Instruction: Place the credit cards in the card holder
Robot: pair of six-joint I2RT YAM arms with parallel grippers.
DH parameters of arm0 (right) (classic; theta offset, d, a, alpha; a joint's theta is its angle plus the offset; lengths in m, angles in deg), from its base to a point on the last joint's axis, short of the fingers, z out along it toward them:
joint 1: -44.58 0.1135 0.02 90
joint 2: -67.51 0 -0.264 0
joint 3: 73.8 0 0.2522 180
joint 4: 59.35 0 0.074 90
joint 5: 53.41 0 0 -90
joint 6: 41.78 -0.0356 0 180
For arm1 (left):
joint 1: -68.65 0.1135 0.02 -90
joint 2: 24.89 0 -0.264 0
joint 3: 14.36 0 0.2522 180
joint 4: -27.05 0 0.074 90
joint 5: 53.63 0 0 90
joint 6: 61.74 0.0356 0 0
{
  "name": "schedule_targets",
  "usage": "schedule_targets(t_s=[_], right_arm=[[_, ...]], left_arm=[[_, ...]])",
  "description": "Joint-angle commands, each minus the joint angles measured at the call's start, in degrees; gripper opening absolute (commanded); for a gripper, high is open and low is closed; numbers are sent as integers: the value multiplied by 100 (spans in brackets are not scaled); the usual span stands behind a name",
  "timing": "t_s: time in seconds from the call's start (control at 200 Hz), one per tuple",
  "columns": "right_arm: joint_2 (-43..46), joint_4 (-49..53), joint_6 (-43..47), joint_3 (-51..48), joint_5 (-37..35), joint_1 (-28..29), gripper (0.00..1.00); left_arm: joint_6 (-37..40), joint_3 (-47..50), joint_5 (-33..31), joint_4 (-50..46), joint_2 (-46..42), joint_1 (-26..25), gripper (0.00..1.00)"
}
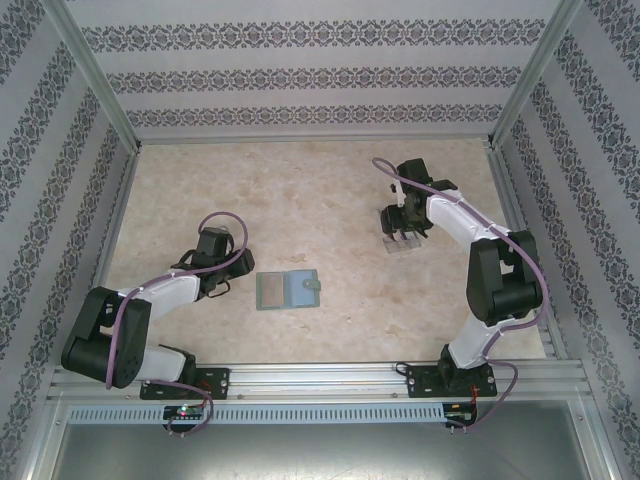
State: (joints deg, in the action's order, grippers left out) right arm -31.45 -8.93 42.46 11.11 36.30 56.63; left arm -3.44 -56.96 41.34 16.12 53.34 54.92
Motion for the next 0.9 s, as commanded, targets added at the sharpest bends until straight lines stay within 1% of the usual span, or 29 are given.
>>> schedule_targets(t_s=[0.0, 0.055, 0.185, 0.26, 0.385, 0.465, 0.53, 0.654, 0.709, 0.789, 0.894], right_arm=[[-81, 90, 60, 118, 208, -72, 67], [-149, 96, 95, 86, 161, -79, 67], [-420, 221, 124, 162, 5, -107, 67], [-505, 322, 144, 198, -146, -109, 67], [-487, 302, 91, 195, -605, -85, 66], [-356, 293, 127, 157, -1083, -13, 66], [-227, 178, 120, 48, -1340, -8, 66], [-125, 50, 77, -26, -1432, -1, 66], [-77, 77, 43, -51, -1580, 2, 65], [49, -64, -6, -177, -1754, 5, 65], [156, -121, -36, -191, -1685, 0, 60]], left_arm=[[94, 42, 16, 121, -106, 56, 60], [86, 48, -53, 140, -114, 48, 60], [99, 15, 56, 104, -88, 59, 60], [104, 35, -46, 120, -120, 56, 60], [107, 13, 34, 112, -82, 55, 60], [119, 29, -47, 101, -127, 48, 60], [101, 45, -63, 130, -127, 55, 60], [114, 13, 3, 79, -112, 55, 60], [117, 35, -78, 90, -125, 55, 60], [96, 24, -24, 107, -99, 53, 60], [116, -13, -9, 51, -88, 51, 60]])
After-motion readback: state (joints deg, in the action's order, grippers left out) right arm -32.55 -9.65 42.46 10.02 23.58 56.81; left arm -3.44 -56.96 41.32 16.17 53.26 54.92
